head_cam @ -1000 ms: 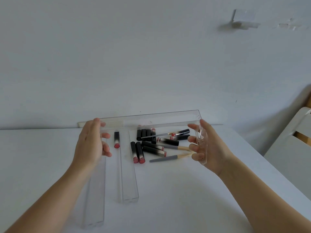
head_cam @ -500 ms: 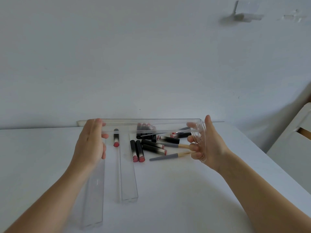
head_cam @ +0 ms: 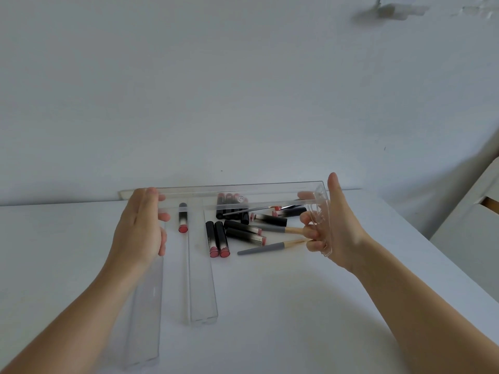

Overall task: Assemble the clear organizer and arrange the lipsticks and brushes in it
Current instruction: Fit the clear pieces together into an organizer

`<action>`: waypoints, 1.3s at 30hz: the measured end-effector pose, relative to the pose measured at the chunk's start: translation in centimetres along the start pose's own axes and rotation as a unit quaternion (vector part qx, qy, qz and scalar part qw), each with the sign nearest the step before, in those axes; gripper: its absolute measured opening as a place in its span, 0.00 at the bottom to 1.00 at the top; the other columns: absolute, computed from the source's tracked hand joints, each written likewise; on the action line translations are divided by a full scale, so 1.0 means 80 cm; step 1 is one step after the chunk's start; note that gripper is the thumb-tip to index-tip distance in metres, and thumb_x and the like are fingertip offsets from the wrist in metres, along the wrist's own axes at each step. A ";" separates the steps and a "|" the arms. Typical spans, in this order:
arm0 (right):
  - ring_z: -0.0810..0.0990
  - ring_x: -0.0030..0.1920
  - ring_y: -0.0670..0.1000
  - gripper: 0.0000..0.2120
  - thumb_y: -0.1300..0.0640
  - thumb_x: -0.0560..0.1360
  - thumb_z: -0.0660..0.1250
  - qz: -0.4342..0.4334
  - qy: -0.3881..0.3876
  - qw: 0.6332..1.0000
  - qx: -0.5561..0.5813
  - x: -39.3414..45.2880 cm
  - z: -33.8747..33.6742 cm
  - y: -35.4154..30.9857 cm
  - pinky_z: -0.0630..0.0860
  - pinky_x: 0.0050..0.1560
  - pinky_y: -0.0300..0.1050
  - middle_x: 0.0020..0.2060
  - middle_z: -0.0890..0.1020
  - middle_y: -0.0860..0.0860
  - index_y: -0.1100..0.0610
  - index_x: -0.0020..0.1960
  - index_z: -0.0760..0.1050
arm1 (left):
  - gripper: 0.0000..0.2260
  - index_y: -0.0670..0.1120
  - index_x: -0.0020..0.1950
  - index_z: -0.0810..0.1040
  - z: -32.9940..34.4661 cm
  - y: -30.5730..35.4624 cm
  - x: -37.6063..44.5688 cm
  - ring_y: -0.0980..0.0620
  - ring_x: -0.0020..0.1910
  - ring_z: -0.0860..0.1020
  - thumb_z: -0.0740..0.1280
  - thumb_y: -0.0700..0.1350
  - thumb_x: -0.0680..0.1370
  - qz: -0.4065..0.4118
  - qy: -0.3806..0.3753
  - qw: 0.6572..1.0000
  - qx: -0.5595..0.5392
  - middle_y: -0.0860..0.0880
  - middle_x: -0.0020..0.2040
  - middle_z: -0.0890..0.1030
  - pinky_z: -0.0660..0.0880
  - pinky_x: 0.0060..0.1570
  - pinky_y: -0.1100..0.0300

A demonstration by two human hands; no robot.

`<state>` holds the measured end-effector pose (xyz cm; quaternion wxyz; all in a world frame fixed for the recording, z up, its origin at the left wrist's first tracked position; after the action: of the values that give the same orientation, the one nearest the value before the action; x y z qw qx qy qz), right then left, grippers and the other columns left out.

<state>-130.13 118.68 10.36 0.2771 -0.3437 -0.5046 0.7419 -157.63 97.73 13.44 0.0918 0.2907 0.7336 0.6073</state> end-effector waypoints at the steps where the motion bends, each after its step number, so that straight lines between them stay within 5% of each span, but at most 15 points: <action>1: 0.62 0.29 0.49 0.41 0.19 0.62 0.60 -0.004 0.002 1.000 -0.010 -0.001 0.000 0.000 0.61 0.26 0.42 0.36 0.69 0.51 0.47 0.61 0.78 | 0.15 0.62 0.44 0.73 0.000 0.001 0.000 0.53 0.20 0.71 0.51 0.65 0.75 0.003 0.003 1.000 0.009 0.47 0.45 0.80 0.69 0.29 0.57; 13: 0.65 0.30 0.49 0.26 0.28 0.76 0.55 -0.021 0.094 0.988 -0.122 -0.001 -0.017 0.000 0.64 0.26 0.41 0.40 0.72 0.53 0.45 0.57 0.78 | 0.15 0.60 0.46 0.71 -0.001 0.012 -0.006 0.55 0.30 0.75 0.48 0.63 0.78 0.053 0.014 0.997 0.052 0.56 0.46 0.77 0.68 0.39 0.53; 22: 0.71 0.32 0.50 0.24 0.31 0.77 0.56 -0.074 0.033 0.992 -0.095 0.002 -0.011 -0.011 0.67 0.28 0.43 0.48 0.80 0.56 0.43 0.65 0.74 | 0.14 0.63 0.45 0.71 -0.005 0.013 -0.005 0.55 0.29 0.74 0.48 0.65 0.76 0.061 0.023 0.997 0.044 0.55 0.44 0.78 0.69 0.37 0.52; 28: 0.70 0.44 0.58 0.23 0.19 0.59 0.64 -0.051 -0.006 0.991 -0.127 0.002 -0.011 -0.009 0.66 0.42 0.49 0.56 0.82 0.57 0.32 0.43 0.83 | 0.14 0.63 0.46 0.71 -0.006 0.013 -0.003 0.53 0.30 0.75 0.49 0.64 0.77 0.075 0.025 0.996 0.038 0.63 0.40 0.77 0.69 0.37 0.51; 32: 0.77 0.45 0.58 0.19 0.22 0.61 0.63 -0.058 0.035 0.989 -0.134 0.005 -0.023 -0.009 0.70 0.44 0.51 0.51 0.85 0.50 0.30 0.42 0.82 | 0.14 0.60 0.47 0.71 -0.003 0.017 -0.007 0.52 0.32 0.75 0.49 0.64 0.78 0.096 0.021 0.995 0.034 0.62 0.40 0.77 0.70 0.37 0.49; 39: 0.85 0.50 0.54 0.13 0.39 0.81 0.58 -0.144 0.038 0.986 -0.073 -0.009 -0.010 -0.026 0.71 0.35 0.44 0.61 0.81 0.43 0.35 0.61 0.78 | 0.13 0.60 0.48 0.71 -0.008 0.023 -0.012 0.51 0.33 0.76 0.49 0.62 0.78 0.109 0.036 0.993 0.038 0.63 0.41 0.77 0.70 0.38 0.51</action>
<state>-128.92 119.28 12.27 0.3743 -0.3141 -0.5909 0.6419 -156.54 96.84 15.14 -0.0122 0.3497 0.7230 0.5957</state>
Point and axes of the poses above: each hand's wrist, its own x-axis towards the middle knuckle, its own z-axis out of the palm, y = z × x, the point moved 9 cm from there along x, towards the middle knuckle
